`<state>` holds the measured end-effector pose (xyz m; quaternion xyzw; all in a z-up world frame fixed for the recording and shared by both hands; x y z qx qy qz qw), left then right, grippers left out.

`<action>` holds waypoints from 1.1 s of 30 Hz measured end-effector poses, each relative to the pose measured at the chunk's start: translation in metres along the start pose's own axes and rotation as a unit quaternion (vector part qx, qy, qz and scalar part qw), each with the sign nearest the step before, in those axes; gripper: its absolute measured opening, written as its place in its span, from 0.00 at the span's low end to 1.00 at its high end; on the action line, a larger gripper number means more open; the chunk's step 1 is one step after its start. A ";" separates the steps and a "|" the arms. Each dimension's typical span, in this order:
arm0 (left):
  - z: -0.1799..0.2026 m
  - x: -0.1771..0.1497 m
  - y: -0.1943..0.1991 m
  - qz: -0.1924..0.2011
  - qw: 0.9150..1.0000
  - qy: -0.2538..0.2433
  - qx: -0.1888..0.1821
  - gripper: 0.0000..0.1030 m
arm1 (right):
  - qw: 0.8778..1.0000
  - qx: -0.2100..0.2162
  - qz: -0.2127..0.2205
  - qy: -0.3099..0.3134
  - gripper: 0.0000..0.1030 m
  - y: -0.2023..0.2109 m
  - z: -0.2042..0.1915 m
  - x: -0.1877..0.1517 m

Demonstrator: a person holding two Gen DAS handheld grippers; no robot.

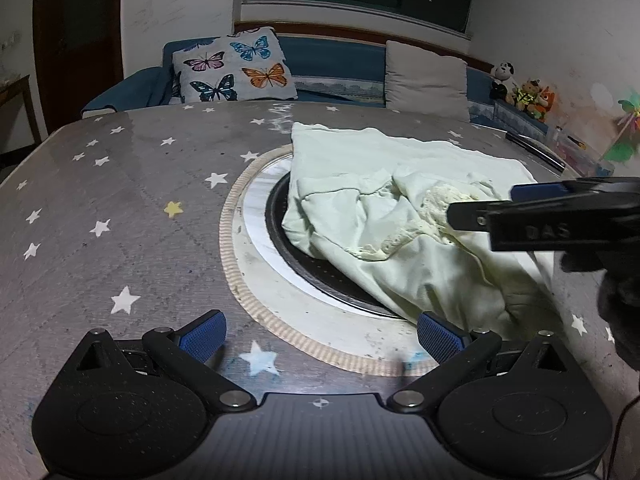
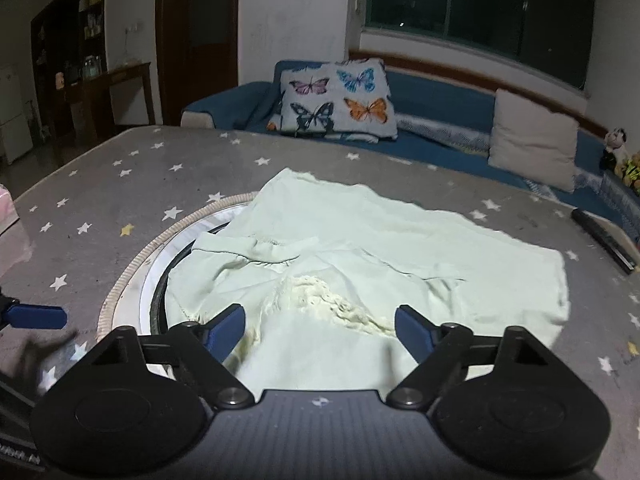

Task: Fold clothes
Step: 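Grasp the T-shirt edge with the right gripper and lift it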

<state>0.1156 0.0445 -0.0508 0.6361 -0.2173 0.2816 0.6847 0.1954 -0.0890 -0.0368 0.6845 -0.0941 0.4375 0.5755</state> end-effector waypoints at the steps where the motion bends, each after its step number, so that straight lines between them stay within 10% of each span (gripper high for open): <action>1: -0.001 0.000 -0.001 -0.001 1.000 0.001 0.001 1.00 | 1.000 0.003 -0.004 0.000 0.72 -0.004 -0.001 0.001; 8: -0.005 0.009 -0.003 0.002 1.000 0.002 0.005 1.00 | 0.999 0.022 -0.019 -0.021 0.28 -0.015 0.008 -0.004; 13: 0.002 0.017 -0.003 0.010 1.000 -0.009 0.006 1.00 | 0.998 0.019 0.000 -0.062 0.16 0.006 0.034 -0.011; 25: 0.030 0.030 -0.008 0.016 0.999 -0.038 -0.001 1.00 | 0.986 -0.009 0.019 -0.164 0.14 0.061 0.098 -0.066; 33: 0.049 0.038 -0.010 0.023 0.997 -0.068 -0.013 1.00 | 0.994 -0.029 0.029 -0.103 0.42 0.076 0.095 -0.063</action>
Point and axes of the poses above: each gripper's, at about its wrist camera, not at the fingertips, and y roughly against the way its jaws point, z to its right, x to its top, the point moved 9 cm from there along -y, roughly the way its jaws point, and after that the axes turned 5 degrees about -z, right-handed, at the moved point
